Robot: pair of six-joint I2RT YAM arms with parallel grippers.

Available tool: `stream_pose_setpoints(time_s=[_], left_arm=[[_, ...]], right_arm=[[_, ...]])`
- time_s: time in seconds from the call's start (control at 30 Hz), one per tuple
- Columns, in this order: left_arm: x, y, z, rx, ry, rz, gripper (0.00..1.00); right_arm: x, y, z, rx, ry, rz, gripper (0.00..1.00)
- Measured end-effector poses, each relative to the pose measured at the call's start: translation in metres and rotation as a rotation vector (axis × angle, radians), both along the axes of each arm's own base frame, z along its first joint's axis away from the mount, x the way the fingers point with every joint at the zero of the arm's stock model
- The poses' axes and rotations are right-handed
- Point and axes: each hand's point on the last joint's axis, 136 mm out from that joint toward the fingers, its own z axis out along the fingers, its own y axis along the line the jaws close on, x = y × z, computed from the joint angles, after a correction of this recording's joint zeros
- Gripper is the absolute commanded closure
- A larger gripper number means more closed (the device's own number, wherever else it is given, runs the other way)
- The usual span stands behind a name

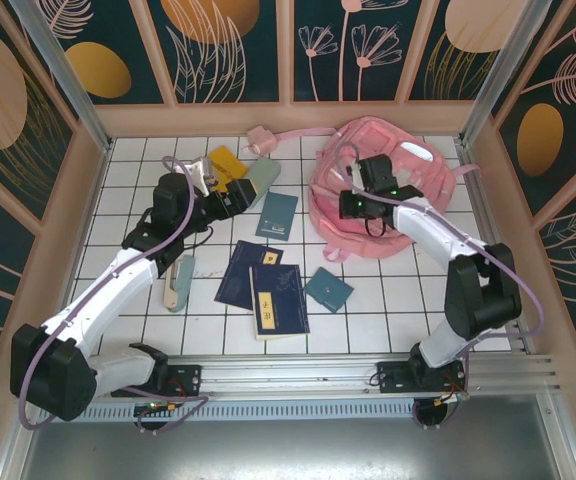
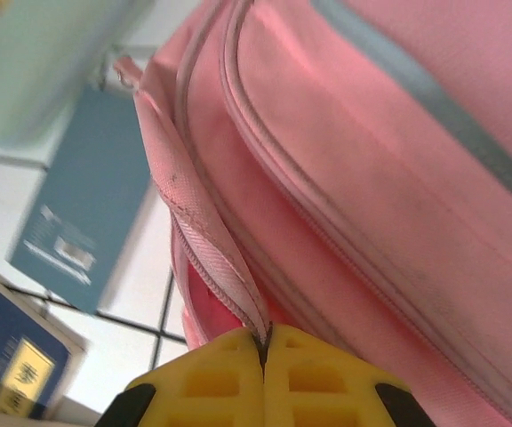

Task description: Pack the student bag

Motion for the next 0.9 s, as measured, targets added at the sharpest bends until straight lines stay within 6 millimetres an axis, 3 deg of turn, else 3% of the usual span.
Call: stream_pose_setpoints(time_s=[0.17,0.23,0.3,0.43,0.53,0.73,0.9], left_arm=[[0.009,0.006,-0.020,0.050,0.060,0.051,0.01],[0.012,0.010,-0.029,0.076,0.098,0.079,0.02],[0.015,0.011,-0.037,0.088,0.128,0.094,0.02],[0.008,0.007,-0.061,0.088,0.226,0.066,0.02],[-0.012,-0.001,-0.091,0.079,0.330,0.000,0.04],[-0.084,0.011,-0.173,0.155,0.569,-0.052,0.04],[-0.114,0.010,-0.192,0.138,0.629,-0.098,0.07]], right_arm=[[0.017,-0.017,0.082,0.063,-0.170,-0.098,1.00],[0.021,-0.023,0.098,0.074,-0.203,-0.123,1.00],[0.021,-0.025,0.101,0.079,-0.200,-0.137,1.00],[0.014,-0.025,0.091,0.087,-0.147,-0.141,1.00],[0.008,-0.021,0.079,0.116,-0.100,-0.134,1.00],[-0.027,-0.005,0.022,0.132,0.051,-0.080,1.00],[-0.054,0.002,-0.019,0.101,0.134,-0.049,1.00]])
